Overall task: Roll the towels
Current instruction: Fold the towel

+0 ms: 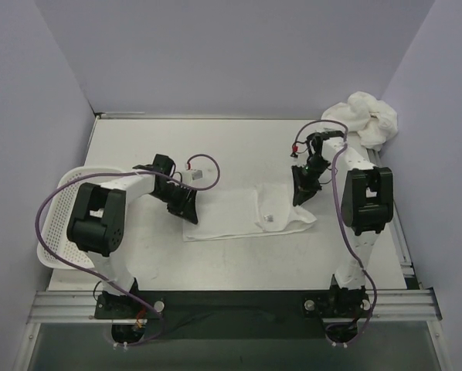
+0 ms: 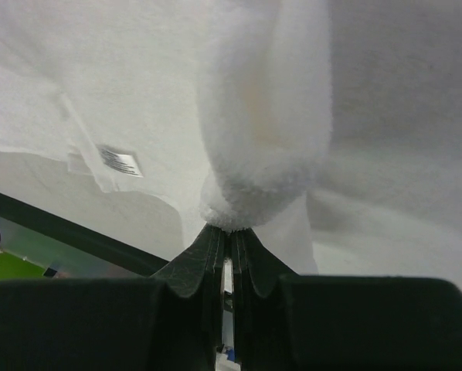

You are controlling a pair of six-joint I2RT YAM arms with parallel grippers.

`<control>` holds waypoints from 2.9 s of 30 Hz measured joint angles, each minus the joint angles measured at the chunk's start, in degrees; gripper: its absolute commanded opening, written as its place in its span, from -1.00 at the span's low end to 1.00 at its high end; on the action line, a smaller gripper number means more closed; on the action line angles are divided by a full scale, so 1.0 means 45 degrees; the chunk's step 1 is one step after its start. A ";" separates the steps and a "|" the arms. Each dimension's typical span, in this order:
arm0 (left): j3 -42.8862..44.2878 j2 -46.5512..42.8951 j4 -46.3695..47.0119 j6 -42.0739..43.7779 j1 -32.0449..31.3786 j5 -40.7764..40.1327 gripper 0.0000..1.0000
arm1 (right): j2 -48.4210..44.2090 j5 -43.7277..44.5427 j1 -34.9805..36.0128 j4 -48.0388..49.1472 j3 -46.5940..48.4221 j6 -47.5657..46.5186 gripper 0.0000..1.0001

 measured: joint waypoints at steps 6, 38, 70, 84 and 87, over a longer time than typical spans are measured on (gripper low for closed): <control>-0.0306 -0.1103 0.0879 -0.0160 -0.0238 0.0573 -0.16 | -0.0121 0.0068 -0.1501 0.0092 -0.0782 -0.0588 -0.98; 0.6402 0.2929 -0.0432 0.0209 -0.1554 -0.1870 0.04 | -0.2215 -0.1190 -0.3045 -0.1229 -0.1710 -0.4318 -0.35; 0.9884 0.6669 0.2176 -0.3031 0.0583 0.0709 -0.02 | 0.0306 -0.4070 0.2089 0.0646 -0.2560 -0.2409 -0.68; -0.0384 -0.0680 0.7966 -0.6688 -0.1962 0.3113 -0.26 | -0.1627 -0.5678 0.1112 0.2142 -0.2565 -0.0306 -0.84; -0.0840 0.0408 0.9301 -0.7708 -0.2132 0.3118 -0.31 | -0.0967 -0.5780 0.1559 0.2623 -0.2618 -0.0034 -0.87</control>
